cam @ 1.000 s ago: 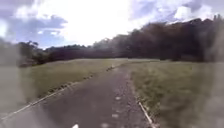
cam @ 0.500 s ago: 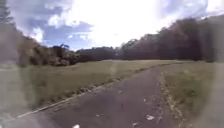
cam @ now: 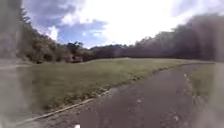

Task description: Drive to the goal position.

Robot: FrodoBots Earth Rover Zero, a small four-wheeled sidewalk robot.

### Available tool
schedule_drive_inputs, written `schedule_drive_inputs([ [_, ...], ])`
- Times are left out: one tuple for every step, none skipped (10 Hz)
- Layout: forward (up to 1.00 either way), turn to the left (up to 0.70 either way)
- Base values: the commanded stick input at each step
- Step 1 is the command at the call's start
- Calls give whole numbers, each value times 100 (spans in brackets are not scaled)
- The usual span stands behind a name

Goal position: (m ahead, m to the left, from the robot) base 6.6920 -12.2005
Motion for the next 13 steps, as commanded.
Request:
schedule_drive_inputs([
  [100,-40],
  [100,-40],
  [100,-40],
  [100,-40],
  [100,-35],
  [100,-9],
  [100,0],
  [100,0],
  [100,0],
  [100,0],
  [100,0],
  [100,0],
  [100,0],
])
